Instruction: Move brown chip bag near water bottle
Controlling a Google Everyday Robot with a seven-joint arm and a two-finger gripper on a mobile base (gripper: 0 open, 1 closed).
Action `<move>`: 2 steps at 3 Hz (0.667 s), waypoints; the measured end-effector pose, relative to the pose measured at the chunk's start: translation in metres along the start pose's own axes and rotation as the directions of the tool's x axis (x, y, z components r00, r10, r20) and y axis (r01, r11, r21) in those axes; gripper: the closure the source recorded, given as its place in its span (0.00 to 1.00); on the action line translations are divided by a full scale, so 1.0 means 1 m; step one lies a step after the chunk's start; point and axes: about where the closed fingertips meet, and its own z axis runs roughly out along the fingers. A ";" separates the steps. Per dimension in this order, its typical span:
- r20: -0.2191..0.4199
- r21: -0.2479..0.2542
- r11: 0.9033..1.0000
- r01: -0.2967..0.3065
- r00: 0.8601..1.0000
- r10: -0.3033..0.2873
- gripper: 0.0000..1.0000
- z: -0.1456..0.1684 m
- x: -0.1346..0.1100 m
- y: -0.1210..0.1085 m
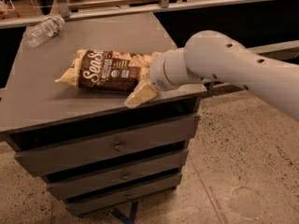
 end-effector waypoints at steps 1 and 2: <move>0.014 0.000 0.999 -0.042 0.999 0.042 0.16 0.004 -0.001 -0.004; 0.023 -0.020 0.998 -0.055 0.998 0.055 0.38 0.008 -0.004 -0.003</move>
Offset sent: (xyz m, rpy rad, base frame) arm 0.0105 0.0087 -0.0033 0.0720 0.0636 -0.0035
